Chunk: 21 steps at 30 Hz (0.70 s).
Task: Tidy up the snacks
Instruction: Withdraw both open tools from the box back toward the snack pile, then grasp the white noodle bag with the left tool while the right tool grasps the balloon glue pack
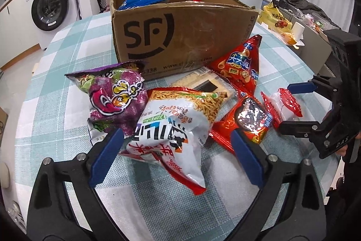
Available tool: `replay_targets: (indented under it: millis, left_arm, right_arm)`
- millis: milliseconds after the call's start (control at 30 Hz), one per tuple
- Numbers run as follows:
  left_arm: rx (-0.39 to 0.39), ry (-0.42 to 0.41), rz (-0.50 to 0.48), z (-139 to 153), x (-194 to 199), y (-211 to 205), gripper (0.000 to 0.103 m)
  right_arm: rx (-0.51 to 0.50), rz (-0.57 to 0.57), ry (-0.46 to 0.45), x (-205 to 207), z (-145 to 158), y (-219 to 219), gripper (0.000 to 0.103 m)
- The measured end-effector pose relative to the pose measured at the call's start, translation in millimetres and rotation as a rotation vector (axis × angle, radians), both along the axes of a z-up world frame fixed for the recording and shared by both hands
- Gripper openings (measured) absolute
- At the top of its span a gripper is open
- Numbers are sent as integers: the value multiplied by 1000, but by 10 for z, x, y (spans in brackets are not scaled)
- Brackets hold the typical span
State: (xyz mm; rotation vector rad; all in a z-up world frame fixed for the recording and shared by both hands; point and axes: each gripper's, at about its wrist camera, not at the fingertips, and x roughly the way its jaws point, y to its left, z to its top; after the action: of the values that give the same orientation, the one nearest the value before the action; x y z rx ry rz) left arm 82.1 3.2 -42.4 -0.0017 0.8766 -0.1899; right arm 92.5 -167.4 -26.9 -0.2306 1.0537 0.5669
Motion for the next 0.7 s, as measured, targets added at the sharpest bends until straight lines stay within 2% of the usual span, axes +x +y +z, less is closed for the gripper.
replay_targets:
  millis: [200,433,700]
  left_arm:
    - [12,-6,-14,-28,-6,-18,91]
    - [20,-9,-13,-50,-15,-28,86]
    - [6,15,-19,-134,17,-28,62]
  right_arm:
    - [-12,-11,8,41,-2,-124,102]
    - [33,-12,-15,53,48,-135,98]
    - [45,-3,-33,12,45,-20,81]
